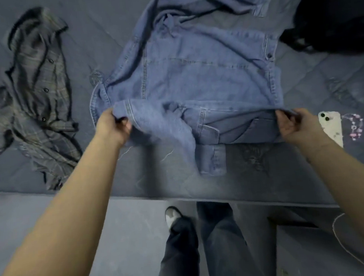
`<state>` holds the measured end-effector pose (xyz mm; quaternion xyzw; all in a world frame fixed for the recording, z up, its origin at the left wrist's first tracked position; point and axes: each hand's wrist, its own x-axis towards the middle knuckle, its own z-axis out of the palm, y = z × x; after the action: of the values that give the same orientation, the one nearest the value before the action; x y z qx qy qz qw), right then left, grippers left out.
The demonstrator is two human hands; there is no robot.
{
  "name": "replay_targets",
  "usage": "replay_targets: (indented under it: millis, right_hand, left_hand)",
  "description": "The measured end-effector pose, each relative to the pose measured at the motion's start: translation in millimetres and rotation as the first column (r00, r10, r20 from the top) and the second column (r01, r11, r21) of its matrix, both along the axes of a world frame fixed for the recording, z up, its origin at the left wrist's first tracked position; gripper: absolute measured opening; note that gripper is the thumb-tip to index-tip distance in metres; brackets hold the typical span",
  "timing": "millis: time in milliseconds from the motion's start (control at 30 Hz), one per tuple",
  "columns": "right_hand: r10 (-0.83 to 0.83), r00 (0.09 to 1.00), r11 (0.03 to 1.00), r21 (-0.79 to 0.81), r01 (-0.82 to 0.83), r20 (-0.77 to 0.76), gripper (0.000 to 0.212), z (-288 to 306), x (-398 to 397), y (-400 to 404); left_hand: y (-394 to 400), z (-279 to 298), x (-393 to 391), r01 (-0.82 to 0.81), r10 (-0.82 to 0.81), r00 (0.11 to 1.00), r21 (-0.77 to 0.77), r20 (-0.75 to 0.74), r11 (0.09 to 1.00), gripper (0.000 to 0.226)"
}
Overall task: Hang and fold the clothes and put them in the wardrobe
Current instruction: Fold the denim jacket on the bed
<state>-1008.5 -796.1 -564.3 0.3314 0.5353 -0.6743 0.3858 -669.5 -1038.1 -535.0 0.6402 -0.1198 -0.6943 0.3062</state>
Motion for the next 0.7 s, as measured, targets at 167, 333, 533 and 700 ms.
replay_targets:
  millis: [167, 333, 533, 700]
  right_hand:
    - [0.345, 0.937, 0.938, 0.009, -0.346, 0.043, 0.031, -47, -24, -31]
    - [0.428, 0.900, 0.881, 0.258, -0.396, -0.078, 0.020, -67, 9, 24]
    - [0.550, 0.812, 0.783, 0.215, -0.583, 0.198, 0.040, -97, 55, 78]
    - [0.376, 0.923, 0.926, 0.004, -0.378, 0.086, 0.055, -105, 31, 41]
  left_hand:
    - [-23, -53, -43, 0.179, -0.178, 0.981, -0.008, 0.077, 0.984, 0.043]
    - [44, -98, -30, 0.145, -0.152, 0.914, 0.047, 0.377, 0.988, 0.005]
    - [107, -132, -23, -0.103, 0.048, 0.956, 0.178, 0.289, 0.979, 0.033]
    - [69, -135, -30, -0.176, 0.169, 0.981, 0.073, 0.093, 0.982, 0.061]
